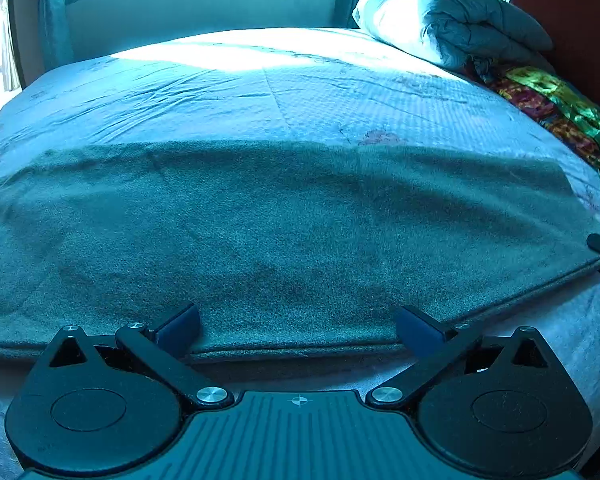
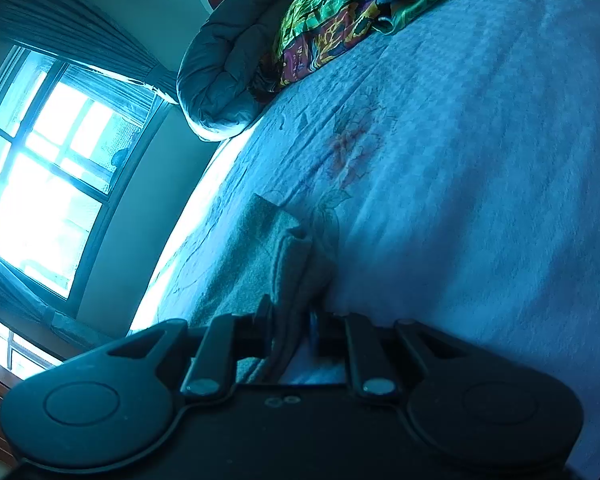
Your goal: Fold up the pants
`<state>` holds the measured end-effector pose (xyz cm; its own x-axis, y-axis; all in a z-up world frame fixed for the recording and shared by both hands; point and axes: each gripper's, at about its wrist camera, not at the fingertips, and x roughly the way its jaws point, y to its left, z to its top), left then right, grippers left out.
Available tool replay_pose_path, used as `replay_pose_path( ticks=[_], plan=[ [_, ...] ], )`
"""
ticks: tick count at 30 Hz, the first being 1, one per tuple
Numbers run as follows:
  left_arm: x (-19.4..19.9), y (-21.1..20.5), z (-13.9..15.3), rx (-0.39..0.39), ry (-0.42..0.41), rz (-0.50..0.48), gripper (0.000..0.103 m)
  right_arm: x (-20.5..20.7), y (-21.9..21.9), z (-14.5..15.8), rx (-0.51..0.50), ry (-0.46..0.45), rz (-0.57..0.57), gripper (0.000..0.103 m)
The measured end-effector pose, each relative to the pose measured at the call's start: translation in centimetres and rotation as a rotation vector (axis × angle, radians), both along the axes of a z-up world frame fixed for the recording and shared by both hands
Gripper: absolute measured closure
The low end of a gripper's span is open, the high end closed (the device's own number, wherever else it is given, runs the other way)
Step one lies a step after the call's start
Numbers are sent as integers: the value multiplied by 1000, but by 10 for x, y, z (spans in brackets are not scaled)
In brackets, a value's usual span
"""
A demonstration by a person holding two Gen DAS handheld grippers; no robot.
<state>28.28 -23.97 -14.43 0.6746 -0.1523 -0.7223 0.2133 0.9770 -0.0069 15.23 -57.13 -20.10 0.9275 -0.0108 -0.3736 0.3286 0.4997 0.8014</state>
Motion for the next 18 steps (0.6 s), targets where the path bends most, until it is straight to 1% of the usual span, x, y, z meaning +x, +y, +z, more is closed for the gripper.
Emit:
replay_pose_path(
  ticks=[2,4,6,8,10,11,12,13,15,18],
  plan=[
    [-1,1,2,0,-5,8,0,-3,-2,1,21,-14,-6,96],
    [-5,2,3,10,-29,20,0,-4,-4,0,51,-29,-8,95],
    [-7,4,-1,3,-35,23,0,-4,-5,-2,60,-34,-6,95],
    [-10,6,2,-7,-52,34,0,-7,-5,-1,83,-47,-15,94],
    [-14,9,6,-9,-79,55,0,-11,-5,1,94,-54,-30,89],
    [-14,11,6,-15,-84,61,0,-14,-6,3,93,-63,-55,86],
    [-11,11,2,-17,-65,58,0,-15,-6,4,90,-64,-73,83],
    [-8,10,-3,-9,-50,51,0,-15,-8,3,95,-58,-77,83],
    [-4,10,-5,-4,-43,37,0,-10,-9,1,107,-30,-71,84],
    [-4,9,-5,-5,-42,36,0,-7,-6,4,86,-17,-65,81]
  ],
)
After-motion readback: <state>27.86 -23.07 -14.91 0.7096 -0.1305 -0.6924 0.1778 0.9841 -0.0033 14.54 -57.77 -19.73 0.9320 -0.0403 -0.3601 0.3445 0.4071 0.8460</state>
